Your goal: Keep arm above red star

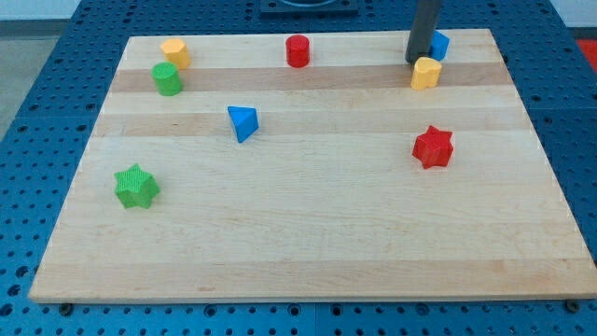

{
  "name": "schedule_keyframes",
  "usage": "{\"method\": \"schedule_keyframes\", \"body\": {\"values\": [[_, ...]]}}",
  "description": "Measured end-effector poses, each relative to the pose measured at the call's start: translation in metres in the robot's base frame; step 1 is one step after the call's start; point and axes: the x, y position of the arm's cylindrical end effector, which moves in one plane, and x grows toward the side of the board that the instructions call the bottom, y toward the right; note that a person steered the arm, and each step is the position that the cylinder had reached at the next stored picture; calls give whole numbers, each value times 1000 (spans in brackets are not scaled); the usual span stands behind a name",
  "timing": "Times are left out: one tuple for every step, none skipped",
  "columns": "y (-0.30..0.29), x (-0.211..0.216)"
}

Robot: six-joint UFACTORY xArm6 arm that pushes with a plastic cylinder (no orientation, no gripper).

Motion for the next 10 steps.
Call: {"method": "schedule_keyframes", "body": {"values": [[0, 0], [0, -8], [0, -12], [-7, -8], [-47, 15], [-78, 35], [-78, 44], [-72, 97], [-58, 112], [-33, 112]]}}
